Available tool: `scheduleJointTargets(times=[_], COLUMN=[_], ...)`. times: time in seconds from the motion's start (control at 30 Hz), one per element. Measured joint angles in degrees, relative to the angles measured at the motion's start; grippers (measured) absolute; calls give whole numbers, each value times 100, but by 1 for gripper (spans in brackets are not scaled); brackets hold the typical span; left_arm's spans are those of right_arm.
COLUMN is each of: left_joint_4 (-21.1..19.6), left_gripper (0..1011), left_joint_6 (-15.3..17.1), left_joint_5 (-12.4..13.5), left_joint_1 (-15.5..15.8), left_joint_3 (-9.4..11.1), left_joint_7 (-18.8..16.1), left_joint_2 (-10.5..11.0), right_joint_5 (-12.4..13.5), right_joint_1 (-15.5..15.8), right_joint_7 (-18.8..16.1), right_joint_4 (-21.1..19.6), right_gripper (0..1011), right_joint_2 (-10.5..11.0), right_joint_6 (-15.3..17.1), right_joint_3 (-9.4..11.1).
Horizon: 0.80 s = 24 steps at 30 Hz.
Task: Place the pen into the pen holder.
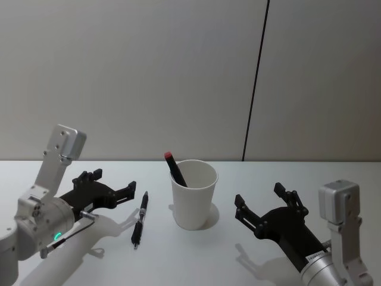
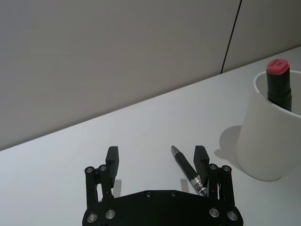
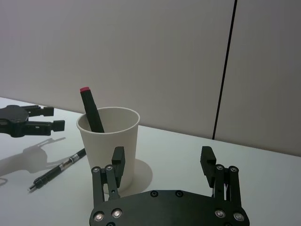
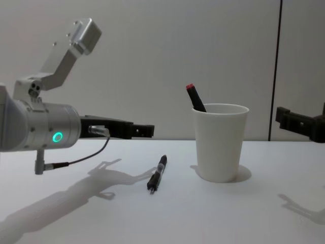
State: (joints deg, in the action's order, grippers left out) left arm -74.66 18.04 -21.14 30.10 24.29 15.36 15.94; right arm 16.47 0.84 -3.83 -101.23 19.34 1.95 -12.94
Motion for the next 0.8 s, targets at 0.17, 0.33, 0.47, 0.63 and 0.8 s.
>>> scheduleJointTargets(times=[0.17,0.33,0.47,0.63,0.8], left_joint_4=[-1,-1,22,51,60], left_gripper=[1002,1002,1002,1002,1002], left_joint_6=[85,162,197,236,292], left_joint_5=[32,69,98,145,183], left_joint_1=[-21,-33,-35,-40,-44], left_joint_3=[19,56,90,138,182], left_joint_7=[-60,-107,-130,-144,-145], left_joint_2=[-68,-165,-231,-317,-368], right_joint_5=[0,0,0,0,0], right_joint_1=[0,0,0,0,0], right_joint_7=[0,0,0,0,0], right_joint_4=[0,0,0,0,0], right_gripper=[1001,1001,1001,1001,1001], right_joint_2=[0,0,0,0,0], right_joint_6=[0,0,0,0,0], right_joint_3=[0,0,0,0,0])
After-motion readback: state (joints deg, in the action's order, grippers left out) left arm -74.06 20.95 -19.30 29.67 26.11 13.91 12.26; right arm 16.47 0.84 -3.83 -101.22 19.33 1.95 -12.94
